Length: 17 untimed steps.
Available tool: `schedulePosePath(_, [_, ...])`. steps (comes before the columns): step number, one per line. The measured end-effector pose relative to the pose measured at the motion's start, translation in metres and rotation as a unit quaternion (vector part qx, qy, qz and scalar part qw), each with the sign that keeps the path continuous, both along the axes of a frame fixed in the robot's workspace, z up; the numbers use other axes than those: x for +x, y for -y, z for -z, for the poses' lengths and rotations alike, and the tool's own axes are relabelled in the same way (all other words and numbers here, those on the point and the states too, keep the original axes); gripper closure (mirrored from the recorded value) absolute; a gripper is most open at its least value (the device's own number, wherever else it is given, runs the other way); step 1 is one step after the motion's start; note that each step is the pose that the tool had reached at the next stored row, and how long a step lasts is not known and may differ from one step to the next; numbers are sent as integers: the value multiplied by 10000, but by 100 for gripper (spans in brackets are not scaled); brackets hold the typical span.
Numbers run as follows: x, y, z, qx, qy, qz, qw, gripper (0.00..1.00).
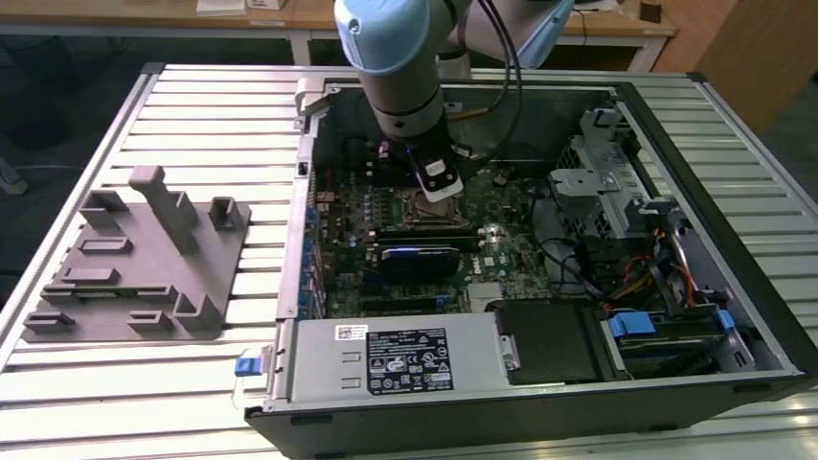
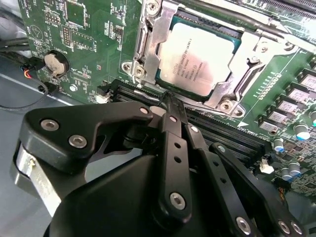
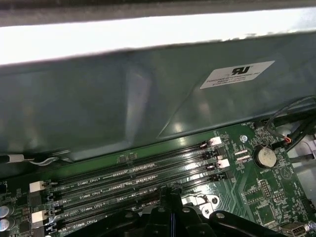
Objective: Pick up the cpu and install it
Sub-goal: 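Install the first cpu locking lever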
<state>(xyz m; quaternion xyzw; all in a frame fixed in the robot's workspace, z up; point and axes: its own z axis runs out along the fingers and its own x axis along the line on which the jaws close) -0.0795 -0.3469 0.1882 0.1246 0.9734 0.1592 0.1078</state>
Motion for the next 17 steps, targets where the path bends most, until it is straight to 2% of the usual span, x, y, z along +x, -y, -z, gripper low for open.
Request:
schedulePosePath(4, [0,-3,-19,1,0,0,10000,89])
schedulePosePath(9, [0,-6,-82,1,0,0,10000,89])
schedulePosePath(13, [0,-12,-84,8,-1,1,10000,89])
schedulePosePath(17, [0,-42,-84,11,-1,0,10000,89])
